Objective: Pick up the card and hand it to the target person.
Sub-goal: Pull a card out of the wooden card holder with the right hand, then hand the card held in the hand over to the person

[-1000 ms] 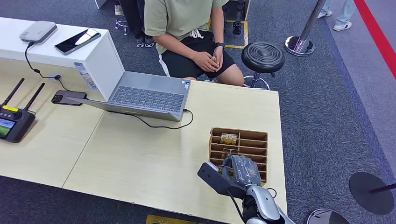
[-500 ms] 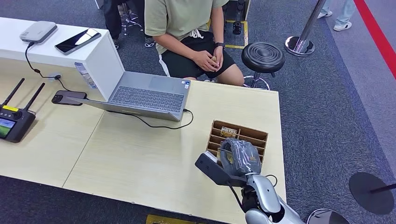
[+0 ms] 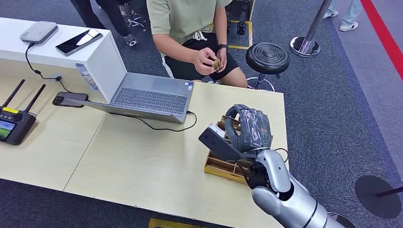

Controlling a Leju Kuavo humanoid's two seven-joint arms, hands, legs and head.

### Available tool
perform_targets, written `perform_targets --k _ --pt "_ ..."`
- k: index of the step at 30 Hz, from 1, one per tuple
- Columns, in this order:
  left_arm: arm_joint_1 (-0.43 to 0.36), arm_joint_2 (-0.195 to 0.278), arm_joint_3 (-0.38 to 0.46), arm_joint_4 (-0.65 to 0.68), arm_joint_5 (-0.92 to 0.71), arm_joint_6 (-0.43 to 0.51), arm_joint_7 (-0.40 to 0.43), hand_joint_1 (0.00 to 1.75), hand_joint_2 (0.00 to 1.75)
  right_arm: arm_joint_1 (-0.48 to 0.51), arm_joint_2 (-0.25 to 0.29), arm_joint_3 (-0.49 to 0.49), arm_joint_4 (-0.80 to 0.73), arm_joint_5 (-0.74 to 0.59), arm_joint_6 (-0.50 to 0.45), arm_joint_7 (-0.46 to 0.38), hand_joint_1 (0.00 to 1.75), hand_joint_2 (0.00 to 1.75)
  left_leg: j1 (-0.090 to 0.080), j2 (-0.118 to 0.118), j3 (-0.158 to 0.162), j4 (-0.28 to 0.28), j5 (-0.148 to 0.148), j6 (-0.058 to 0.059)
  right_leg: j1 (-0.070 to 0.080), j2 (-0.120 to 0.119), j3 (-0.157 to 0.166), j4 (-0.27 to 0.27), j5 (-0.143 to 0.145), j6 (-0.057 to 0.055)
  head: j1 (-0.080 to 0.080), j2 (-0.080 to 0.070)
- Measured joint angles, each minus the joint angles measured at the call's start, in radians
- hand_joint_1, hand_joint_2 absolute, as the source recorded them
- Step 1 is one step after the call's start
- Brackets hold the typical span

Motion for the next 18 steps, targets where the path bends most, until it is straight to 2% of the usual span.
perform_targets --k 6,9,18 --pt "0.0 0.0 -0.001 0.0 -0.017 -0.005 0.003 0.0 1.75 -0.019 0.001 0.0 0.006 0.0 -0.004 0.002 1.43 1.75 0.0 0.0 0.0 0.0 0.0 0.0 0.0 0.0 0.0 0.0 0.0 0.0 0.0 0.0" --pt "-0.001 0.0 -0.008 0.0 -0.042 -0.012 0.005 0.0 1.75 -0.06 0.006 0.0 0.04 -0.005 -0.018 -0.001 1.43 1.75 0.0 0.0 0.0 0.0 0.0 0.0 0.0 0.0 0.0 0.0 0.0 0.0 0.0 0.0" --pt "-0.021 -0.004 -0.054 0.0 -0.085 -0.018 0.03 0.0 1.75 -0.217 0.044 0.0 0.311 -0.027 -0.099 -0.055 1.43 1.75 0.0 -0.001 -0.001 0.0 0.002 0.001 0.0 -0.001 0.0 0.0 0.001 0.001 0.0 0.0"
